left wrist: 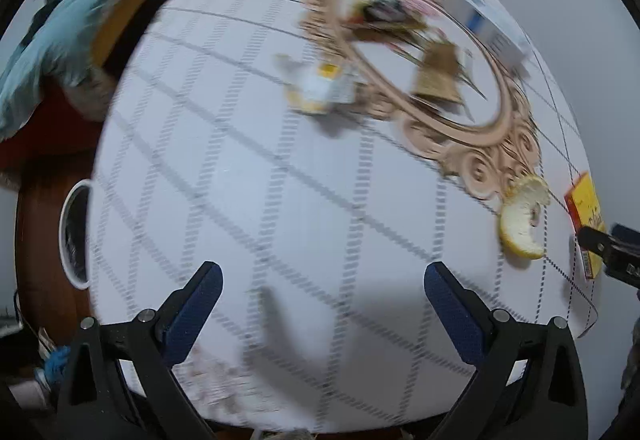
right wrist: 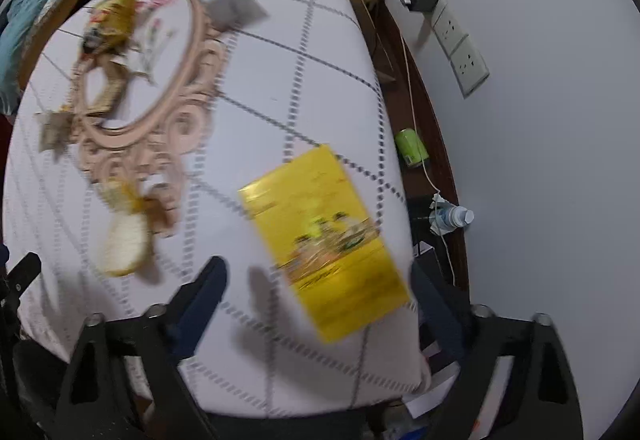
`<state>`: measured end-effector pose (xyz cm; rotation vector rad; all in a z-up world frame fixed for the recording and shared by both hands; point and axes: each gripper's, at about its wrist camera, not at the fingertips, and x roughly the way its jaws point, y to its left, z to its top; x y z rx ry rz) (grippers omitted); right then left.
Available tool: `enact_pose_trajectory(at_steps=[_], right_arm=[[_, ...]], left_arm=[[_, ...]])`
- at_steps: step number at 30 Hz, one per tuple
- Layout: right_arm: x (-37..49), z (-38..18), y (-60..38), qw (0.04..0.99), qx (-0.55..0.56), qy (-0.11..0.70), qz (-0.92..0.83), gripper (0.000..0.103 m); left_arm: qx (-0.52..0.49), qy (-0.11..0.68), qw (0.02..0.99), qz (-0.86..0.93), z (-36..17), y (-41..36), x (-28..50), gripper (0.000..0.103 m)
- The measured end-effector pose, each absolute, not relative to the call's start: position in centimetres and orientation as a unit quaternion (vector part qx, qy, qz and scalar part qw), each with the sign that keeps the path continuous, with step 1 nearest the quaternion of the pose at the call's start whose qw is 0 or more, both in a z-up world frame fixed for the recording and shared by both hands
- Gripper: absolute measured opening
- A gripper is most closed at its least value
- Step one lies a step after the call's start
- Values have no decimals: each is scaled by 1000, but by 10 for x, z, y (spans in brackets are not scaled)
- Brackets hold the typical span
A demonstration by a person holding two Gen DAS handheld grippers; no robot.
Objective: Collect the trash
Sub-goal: 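Grasp the orange peel with the left tool while the right tool grasps the yellow HAOMAO pack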
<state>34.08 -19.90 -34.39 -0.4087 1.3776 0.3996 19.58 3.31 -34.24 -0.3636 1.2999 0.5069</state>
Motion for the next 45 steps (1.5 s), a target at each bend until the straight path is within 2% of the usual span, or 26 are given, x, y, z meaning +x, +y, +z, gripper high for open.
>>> enact_pose_trajectory(at_steps=[1,5,14,16,17,19,20,21,22,23,33,39,45], right_arm=[[346,-350,-202,733,-188,628,181,85],[351,-355,-202,738,-173,621,199,71],[329,-346,-239,747,-95,630,189,67],[327,-347,-245,749,-83,632,183,67],[328,-350,-246,748,-80,634,181,67],[328,-351,-246,749,-79,634,177,66],[328,-351,-245,749,-79,634,177,66],[328,-352,-246,749,-76,634,177,66],[328,-351,-246,749,-76,634,178,66],[329,-352,-245,748,-76,635,178,66],[301,-353,-196,727,-98,644,218,66],[291,-358,-173,715,-152,646,221,76],[281,-360,-162,714,-197,635,221,77]], left_arm=[[-162,600,751,224,-345,25,205,103],[-156,606,754,201,-347,5,223,103],[-180,607,765,117,-346,-43,267,102],[-177,618,758,109,-355,-53,278,90],[-173,626,753,108,-360,-57,283,75],[-154,626,756,115,-361,-63,288,64],[-143,623,760,118,-359,-65,291,45],[-129,624,760,128,-358,-67,291,38],[-129,622,761,130,-358,-67,290,37],[-130,619,763,131,-357,-65,288,32],[-117,615,758,182,-348,-19,209,32],[-156,609,753,194,-351,2,179,34],[-156,606,756,193,-348,8,175,34]])
